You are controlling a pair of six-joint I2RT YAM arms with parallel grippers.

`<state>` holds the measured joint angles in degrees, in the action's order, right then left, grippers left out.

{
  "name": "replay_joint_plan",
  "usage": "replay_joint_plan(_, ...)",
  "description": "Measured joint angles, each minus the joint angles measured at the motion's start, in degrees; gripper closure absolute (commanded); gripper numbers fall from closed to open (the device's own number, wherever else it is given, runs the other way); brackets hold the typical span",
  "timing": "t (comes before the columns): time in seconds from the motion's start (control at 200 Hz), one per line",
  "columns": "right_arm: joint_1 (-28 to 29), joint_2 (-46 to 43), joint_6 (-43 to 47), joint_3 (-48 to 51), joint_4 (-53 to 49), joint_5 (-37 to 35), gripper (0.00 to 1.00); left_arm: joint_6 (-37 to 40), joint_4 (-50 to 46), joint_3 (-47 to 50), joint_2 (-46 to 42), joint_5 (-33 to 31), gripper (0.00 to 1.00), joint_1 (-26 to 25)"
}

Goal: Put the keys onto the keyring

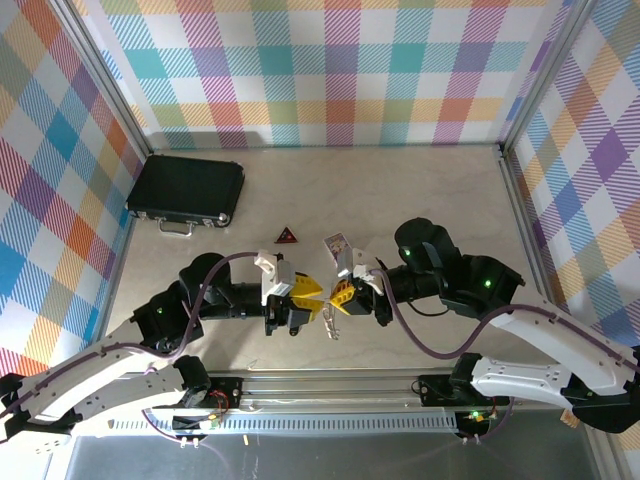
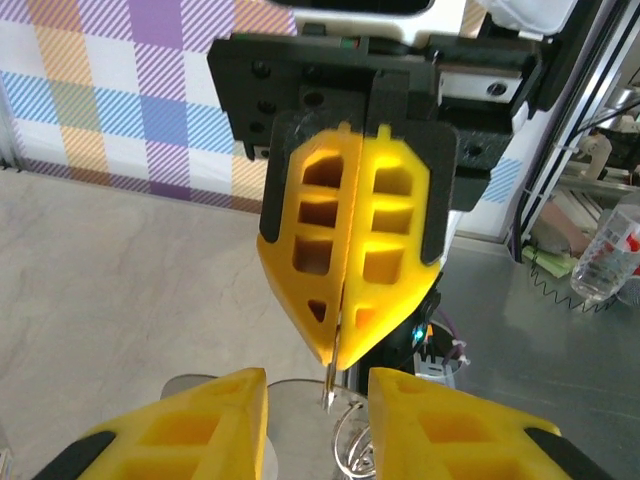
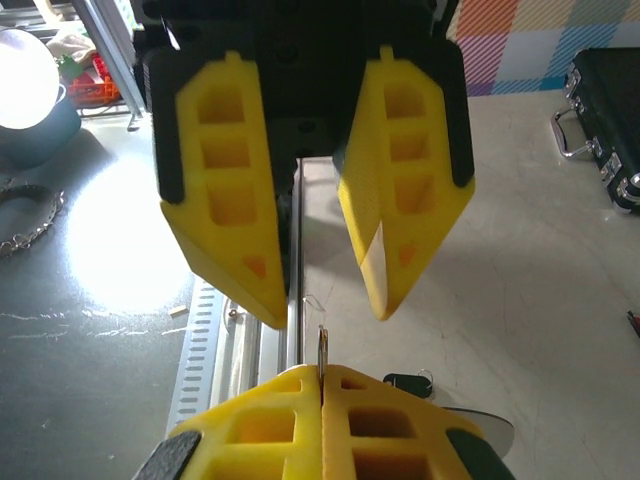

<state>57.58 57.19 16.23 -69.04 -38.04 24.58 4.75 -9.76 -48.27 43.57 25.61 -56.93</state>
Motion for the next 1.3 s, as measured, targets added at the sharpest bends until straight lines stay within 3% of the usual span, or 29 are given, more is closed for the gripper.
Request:
replay_joint_plan(0.385, 0.7, 1.3, 1.6, -1.3, -1.1, -0.5, 1.0, 0.3, -0.7, 0.0, 2.0, 0.4, 0.8, 0.0)
replay_joint_plan(0.58, 0.9, 1.7, 2.3, -1.5, -1.6, -1.9, 1.0, 0.3, -0.7, 0.0, 2.2, 1.0, 1.0, 0.0)
replay_joint_plan(0.755, 1.5, 1.9, 2.5, -1.9, -2.1, -2.7, 1.0, 0.6, -0.8, 0.0, 2.2, 1.4, 1.0, 0.0)
replay_joint_plan(0.905, 2.1, 0.8, 1.1, -1.3, -0.2, -2.8, 0.69, 0.1, 0.5, 0.1, 1.7, 1.7, 1.0, 0.0)
replay_joint_plan(1.05, 2.6, -4.2, -3.7, 3.7, 6.8, -3.1, 0.46, -1.0, 3.7, 0.6, 0.2, 2.4, 1.0, 0.0)
replay_joint_plan(1.15, 2.6, -7.6, -7.5, 7.5, 12.2, -3.6, 0.42, -1.7, 5.9, 1.2, -0.7, 3.3, 1.0, 0.0)
replay_joint_plan(1.3, 2.6, -9.7, -12.6, 10.3, 18.2, -3.3, 0.47, -2.6, 8.8, 2.3, -1.3, 5.0, 1.0, 0.0)
